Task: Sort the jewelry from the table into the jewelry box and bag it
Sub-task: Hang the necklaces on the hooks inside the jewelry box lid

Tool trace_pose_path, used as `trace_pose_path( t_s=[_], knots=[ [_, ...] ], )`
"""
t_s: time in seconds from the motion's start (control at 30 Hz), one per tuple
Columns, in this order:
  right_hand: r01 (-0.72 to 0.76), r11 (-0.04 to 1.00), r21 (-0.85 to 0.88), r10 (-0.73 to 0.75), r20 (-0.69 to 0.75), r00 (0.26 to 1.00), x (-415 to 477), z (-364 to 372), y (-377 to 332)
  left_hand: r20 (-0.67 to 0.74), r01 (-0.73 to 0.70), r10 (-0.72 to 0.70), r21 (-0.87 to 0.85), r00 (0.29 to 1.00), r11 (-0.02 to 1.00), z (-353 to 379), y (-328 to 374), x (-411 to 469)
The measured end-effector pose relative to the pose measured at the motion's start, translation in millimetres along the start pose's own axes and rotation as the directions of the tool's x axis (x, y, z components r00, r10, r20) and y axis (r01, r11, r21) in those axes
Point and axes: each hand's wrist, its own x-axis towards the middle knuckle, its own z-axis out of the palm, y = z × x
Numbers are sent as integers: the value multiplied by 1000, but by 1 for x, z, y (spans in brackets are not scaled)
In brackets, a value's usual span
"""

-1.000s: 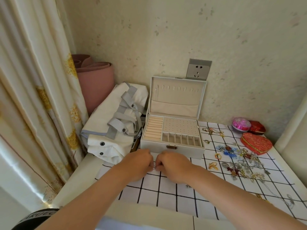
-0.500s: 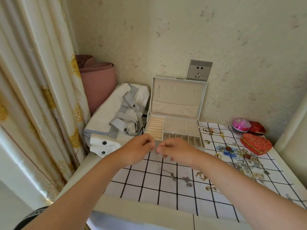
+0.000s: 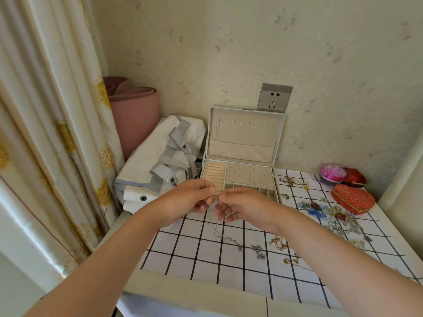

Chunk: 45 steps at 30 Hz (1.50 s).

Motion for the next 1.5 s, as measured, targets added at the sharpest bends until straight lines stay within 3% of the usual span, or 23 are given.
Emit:
trace_pose_path(
  t_s=[0.13,0.33,0.53,0.73,0.83,0.93,1.0,1.07,1.17,1.23,1.3,1.5],
  knots=[
    [-1,995,98,3,-17,1000,-3,1,-6,30,37,-36,-50,999,998,-1,0,0],
    [17,958,286,-4,-44,999,-7,-11,-11,-83,-25,54,318,995,948,-13,-6,2],
    [43,912,409,-3,-99,995,-11,-34,-13,-203,-73,164,394,965,916,-32,-6,5],
    [133,833,537,-62,-149,987,-11,-49,-10,-302,72,170,649,938,757,-37,-15,12],
    [134,888,440,-67,-166,984,-11,-50,-13,-225,77,106,675,968,734,-30,-13,15],
    [86,964,252,-44,-167,985,-9,-44,-17,-69,122,-106,753,992,647,-20,-9,13],
    [48,989,141,-26,-153,988,-7,-37,-18,-24,112,-150,782,988,613,-15,-8,13],
    [26,997,74,-17,-122,992,-6,-31,-18,-59,66,-33,753,998,654,-9,-6,14],
    [14,1000,19,-12,-96,995,-5,-24,-18,-154,-104,203,489,967,866,9,-1,21],
    [16,1000,10,-15,-92,996,-5,-22,-20,-128,-152,188,245,974,957,22,5,24],
    [24,1000,1,-23,-90,996,-6,-22,-23,-84,-102,110,96,990,990,27,8,26],
    [41,995,-94,-57,-176,983,-8,-24,-28,-119,36,-15,175,993,984,10,23,24]
  ],
)
